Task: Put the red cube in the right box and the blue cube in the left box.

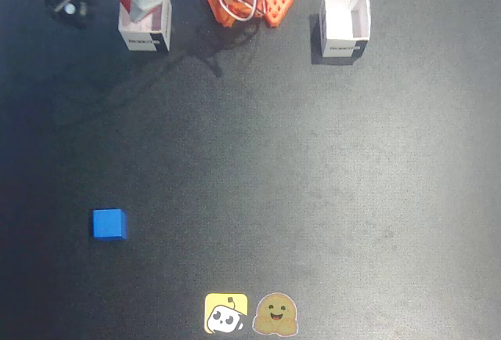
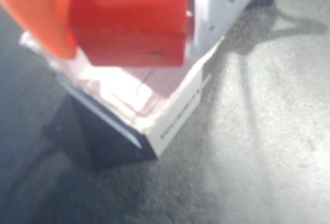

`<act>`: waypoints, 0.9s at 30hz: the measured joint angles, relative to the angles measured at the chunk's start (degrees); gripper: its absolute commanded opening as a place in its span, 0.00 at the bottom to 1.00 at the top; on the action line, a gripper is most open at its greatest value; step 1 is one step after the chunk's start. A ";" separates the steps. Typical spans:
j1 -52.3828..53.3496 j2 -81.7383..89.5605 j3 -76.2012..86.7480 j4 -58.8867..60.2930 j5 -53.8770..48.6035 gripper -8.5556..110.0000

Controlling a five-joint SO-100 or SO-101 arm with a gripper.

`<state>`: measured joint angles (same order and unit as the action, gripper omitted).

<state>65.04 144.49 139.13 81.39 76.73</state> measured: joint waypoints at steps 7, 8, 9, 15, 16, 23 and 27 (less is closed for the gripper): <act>2.46 0.00 0.44 -0.53 -0.09 0.18; 2.72 0.00 0.44 -0.53 0.09 0.19; 2.81 0.00 0.44 -0.53 0.26 0.19; 2.81 0.00 0.44 -0.70 0.53 0.25; 2.81 0.00 0.44 -0.97 0.53 0.26; 2.81 0.00 0.44 -1.76 -1.67 0.13; 1.41 0.26 0.44 -3.16 -2.72 0.12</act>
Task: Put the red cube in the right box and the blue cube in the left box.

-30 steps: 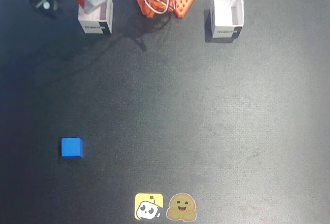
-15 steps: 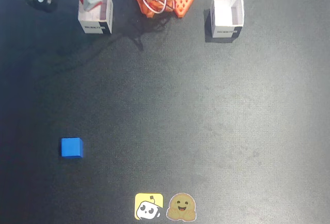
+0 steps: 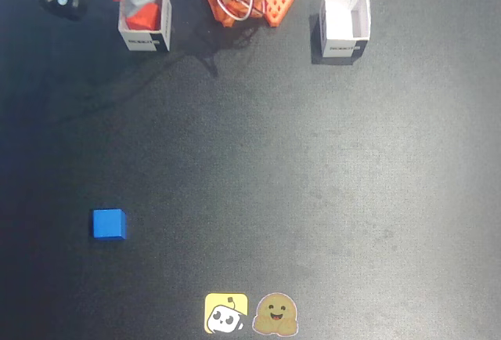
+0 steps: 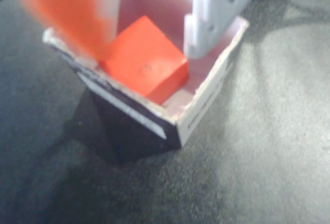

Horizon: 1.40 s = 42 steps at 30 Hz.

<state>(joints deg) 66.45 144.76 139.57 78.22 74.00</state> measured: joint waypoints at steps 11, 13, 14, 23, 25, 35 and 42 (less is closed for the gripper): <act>-14.50 -3.96 -3.43 -5.01 -3.78 0.07; -18.46 -3.96 -3.43 -5.54 -3.87 0.07; -20.39 -3.96 -3.43 -5.71 -4.13 0.07; -39.11 -0.62 -2.46 -6.86 4.48 0.07; -42.98 2.29 -0.35 -7.38 7.29 0.07; -54.05 13.97 6.59 -8.79 9.76 0.07; -55.46 13.10 6.42 -9.84 3.96 0.07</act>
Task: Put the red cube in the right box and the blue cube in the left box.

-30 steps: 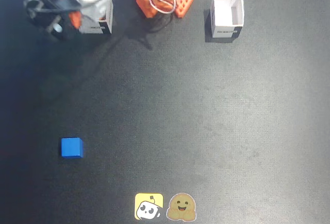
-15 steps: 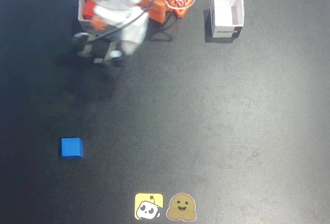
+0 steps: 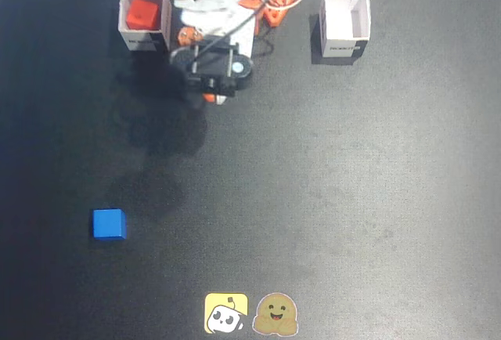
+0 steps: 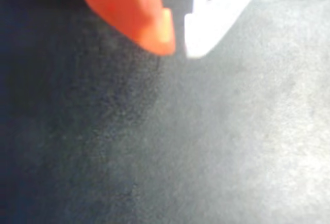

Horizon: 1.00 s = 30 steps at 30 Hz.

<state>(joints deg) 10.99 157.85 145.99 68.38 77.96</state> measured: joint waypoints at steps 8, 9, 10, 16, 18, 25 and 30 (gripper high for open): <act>2.72 -15.29 -8.35 -4.92 -2.99 0.07; 3.08 -17.40 -9.67 -5.62 -3.96 0.07; 3.34 -19.60 -11.16 -6.33 -5.36 0.07; 8.44 -34.28 -20.39 -9.40 -8.79 0.07; 9.76 -38.32 -23.47 -10.02 -9.49 0.07; 13.97 -51.68 -32.43 -13.36 -10.72 0.08; 16.35 -60.47 -39.64 -14.06 -10.99 0.08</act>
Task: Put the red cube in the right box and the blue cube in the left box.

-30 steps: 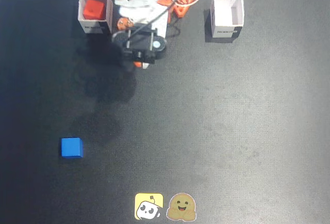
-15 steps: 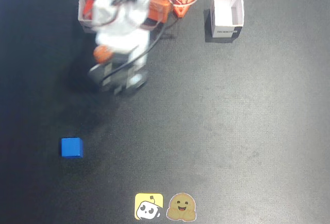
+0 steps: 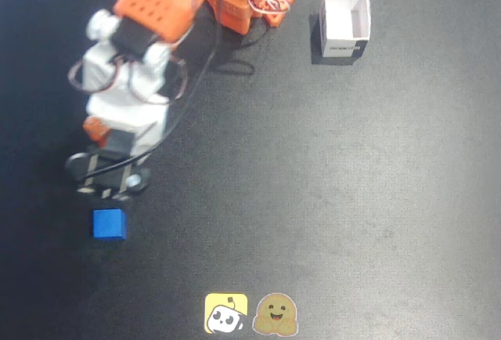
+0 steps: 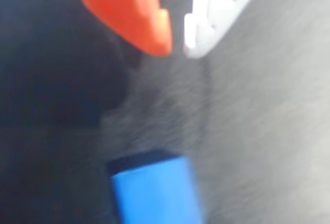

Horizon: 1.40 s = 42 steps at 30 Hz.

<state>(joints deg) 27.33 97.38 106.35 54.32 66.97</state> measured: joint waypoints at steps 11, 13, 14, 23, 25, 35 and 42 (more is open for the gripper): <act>1.23 -11.34 -9.84 -1.41 -0.09 0.15; 1.23 -13.10 -11.43 -1.41 -0.44 0.16; 1.23 -13.80 -12.13 -1.41 -0.62 0.17; -1.49 -19.34 -16.96 -1.41 -1.49 0.21; -1.93 -20.30 -17.49 -1.41 -2.02 0.21; -2.72 -26.63 -21.01 -3.34 -6.68 0.23; -2.81 -27.25 -21.71 -3.78 -7.12 0.25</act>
<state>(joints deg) 24.52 70.14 84.64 50.54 59.85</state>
